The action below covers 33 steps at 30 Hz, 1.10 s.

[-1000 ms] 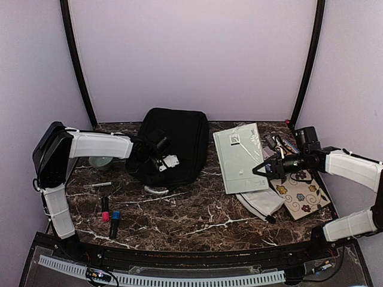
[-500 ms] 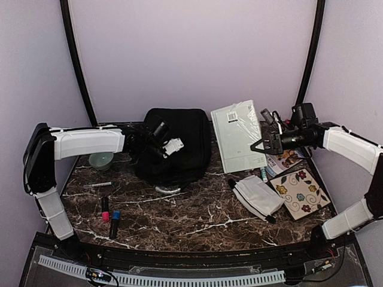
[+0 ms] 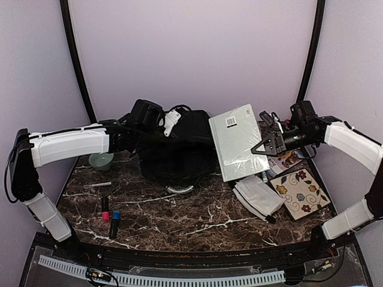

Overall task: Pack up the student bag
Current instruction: Pick up the largest pocket of the bag from the student bag, then place the book in the largest pocket of the bag.

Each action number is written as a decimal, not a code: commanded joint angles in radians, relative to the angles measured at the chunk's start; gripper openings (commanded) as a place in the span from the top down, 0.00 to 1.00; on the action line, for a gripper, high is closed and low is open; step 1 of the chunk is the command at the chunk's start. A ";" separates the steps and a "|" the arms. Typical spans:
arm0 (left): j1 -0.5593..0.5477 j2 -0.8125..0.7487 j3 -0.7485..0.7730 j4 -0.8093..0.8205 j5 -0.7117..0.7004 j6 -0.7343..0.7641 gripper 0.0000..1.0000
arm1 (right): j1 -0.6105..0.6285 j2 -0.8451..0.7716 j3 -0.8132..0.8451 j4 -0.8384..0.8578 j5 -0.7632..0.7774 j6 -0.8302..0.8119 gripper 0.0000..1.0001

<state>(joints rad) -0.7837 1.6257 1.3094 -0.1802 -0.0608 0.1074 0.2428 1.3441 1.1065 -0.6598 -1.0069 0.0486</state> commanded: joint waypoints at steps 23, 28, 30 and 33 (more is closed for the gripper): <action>-0.027 0.000 0.045 0.247 0.083 -0.270 1.00 | 0.273 0.120 -0.086 0.167 -0.144 0.192 1.00; -0.030 -0.020 0.047 0.270 0.085 -0.287 1.00 | 0.318 0.325 0.149 0.079 -0.115 0.177 1.00; -0.031 -0.022 0.071 0.251 0.088 -0.288 1.00 | 0.321 0.382 0.178 0.122 -0.146 0.250 1.00; -0.032 -0.039 0.069 0.257 0.095 -0.301 1.00 | 0.323 0.425 0.169 0.205 -0.152 0.338 1.00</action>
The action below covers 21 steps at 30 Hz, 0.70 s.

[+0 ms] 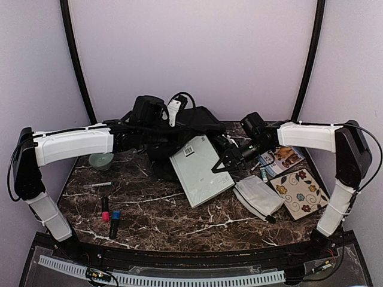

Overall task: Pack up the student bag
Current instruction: Place the book in the largest pocket of the bag.

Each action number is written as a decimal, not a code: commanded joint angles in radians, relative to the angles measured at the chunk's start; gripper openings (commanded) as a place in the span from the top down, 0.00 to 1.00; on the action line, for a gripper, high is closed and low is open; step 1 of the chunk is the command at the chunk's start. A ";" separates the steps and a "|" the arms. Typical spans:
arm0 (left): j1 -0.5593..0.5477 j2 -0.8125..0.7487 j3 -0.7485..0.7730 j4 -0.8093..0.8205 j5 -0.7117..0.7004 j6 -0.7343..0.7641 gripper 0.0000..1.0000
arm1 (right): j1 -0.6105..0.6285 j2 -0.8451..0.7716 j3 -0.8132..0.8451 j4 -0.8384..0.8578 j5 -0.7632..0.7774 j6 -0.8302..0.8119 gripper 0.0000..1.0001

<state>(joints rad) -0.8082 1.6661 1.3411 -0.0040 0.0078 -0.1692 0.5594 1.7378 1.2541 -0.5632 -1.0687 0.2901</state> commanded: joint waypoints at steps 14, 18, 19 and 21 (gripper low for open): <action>-0.041 -0.138 -0.053 0.083 0.035 -0.070 1.00 | -0.015 0.289 0.098 0.386 -0.104 0.337 1.00; -0.050 -0.144 -0.093 0.093 0.042 -0.077 1.00 | -0.028 0.348 0.102 0.580 -0.103 0.496 1.00; -0.052 -0.146 -0.100 0.096 0.045 -0.078 1.00 | -0.031 0.362 0.103 0.632 -0.102 0.541 1.00; -0.054 -0.147 -0.115 0.104 0.052 -0.087 1.00 | -0.032 0.394 0.098 0.779 -0.128 0.665 1.00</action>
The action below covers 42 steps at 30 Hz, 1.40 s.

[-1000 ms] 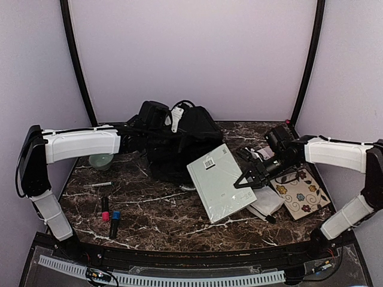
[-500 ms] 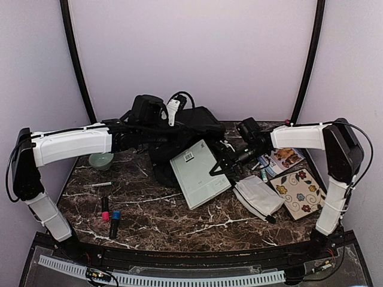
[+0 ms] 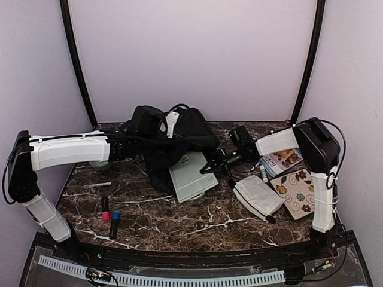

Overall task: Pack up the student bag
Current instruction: Place the book in the largest pocket of the bag.

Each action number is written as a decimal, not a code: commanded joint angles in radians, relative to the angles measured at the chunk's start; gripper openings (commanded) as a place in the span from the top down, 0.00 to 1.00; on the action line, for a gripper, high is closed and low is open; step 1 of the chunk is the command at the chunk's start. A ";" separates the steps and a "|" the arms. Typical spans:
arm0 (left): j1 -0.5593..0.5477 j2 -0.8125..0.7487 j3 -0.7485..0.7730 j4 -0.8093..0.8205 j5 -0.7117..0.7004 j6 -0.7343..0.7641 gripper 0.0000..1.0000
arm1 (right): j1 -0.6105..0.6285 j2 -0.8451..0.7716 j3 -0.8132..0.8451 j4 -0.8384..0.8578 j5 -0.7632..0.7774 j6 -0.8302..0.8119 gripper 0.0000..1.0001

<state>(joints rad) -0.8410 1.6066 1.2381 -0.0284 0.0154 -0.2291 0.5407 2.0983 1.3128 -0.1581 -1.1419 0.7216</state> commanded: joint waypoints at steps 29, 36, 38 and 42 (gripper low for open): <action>-0.025 -0.117 -0.009 0.051 0.103 0.018 1.00 | 0.079 0.041 0.077 0.345 0.067 0.377 1.00; -0.024 -0.117 -0.098 0.073 0.066 0.016 1.00 | 0.078 -0.059 0.033 0.159 0.067 0.377 1.00; -0.024 -0.117 -0.127 0.086 0.056 0.008 1.00 | 0.077 -0.098 0.007 0.105 0.067 0.377 1.00; -0.026 -0.119 -0.188 0.127 0.053 -0.024 1.00 | 0.076 -0.163 -0.036 0.029 0.067 0.377 1.00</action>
<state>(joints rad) -0.8612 1.5368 1.1019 0.0139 0.0727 -0.2276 0.6209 2.0388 1.3056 -0.0376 -1.0424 1.0969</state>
